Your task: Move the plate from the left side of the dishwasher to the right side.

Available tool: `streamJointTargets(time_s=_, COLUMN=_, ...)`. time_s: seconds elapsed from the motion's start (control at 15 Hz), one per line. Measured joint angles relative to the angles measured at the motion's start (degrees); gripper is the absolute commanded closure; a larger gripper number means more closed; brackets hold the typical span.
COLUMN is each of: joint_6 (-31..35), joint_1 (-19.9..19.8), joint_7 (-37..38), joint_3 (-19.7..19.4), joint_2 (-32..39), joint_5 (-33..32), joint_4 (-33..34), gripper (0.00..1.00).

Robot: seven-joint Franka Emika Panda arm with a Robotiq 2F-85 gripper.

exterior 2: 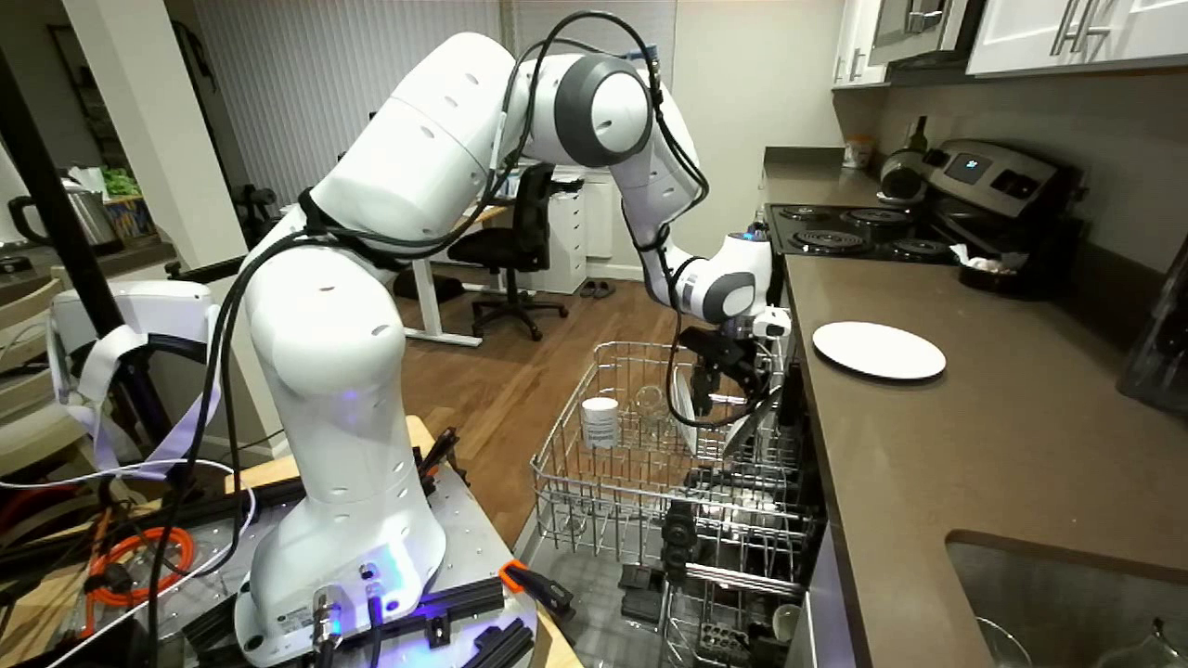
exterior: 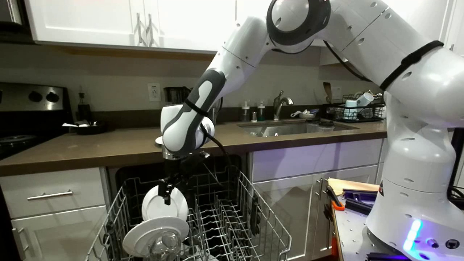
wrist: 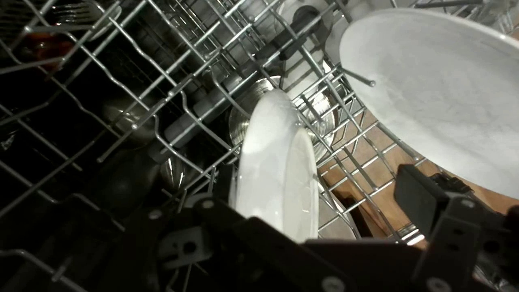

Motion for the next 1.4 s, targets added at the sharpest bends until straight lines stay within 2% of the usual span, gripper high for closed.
streamJointTargets(time_s=0.33, joint_6=0.8, joint_1=3.2, joint_7=1.2, joint_3=-3.5, joint_2=0.6, joint_5=-3.8, joint_4=0.1, gripper=0.00)
streamJointTargets(time_s=0.6, joint_6=2.0, joint_1=3.6, joint_7=1.7, joint_3=-3.8, joint_2=1.0, joint_5=-3.8, joint_4=0.2, gripper=0.00)
streamJointTargets(time_s=1.33, joint_6=2.9, joint_1=-1.3, joint_7=1.8, joint_3=4.5, joint_2=3.0, joint_5=2.3, joint_4=2.2, gripper=0.00)
streamJointTargets(time_s=1.4, joint_6=2.9, joint_1=-1.5, joint_7=1.8, joint_3=5.0, joint_2=3.0, joint_5=2.3, joint_4=2.6, gripper=0.05)
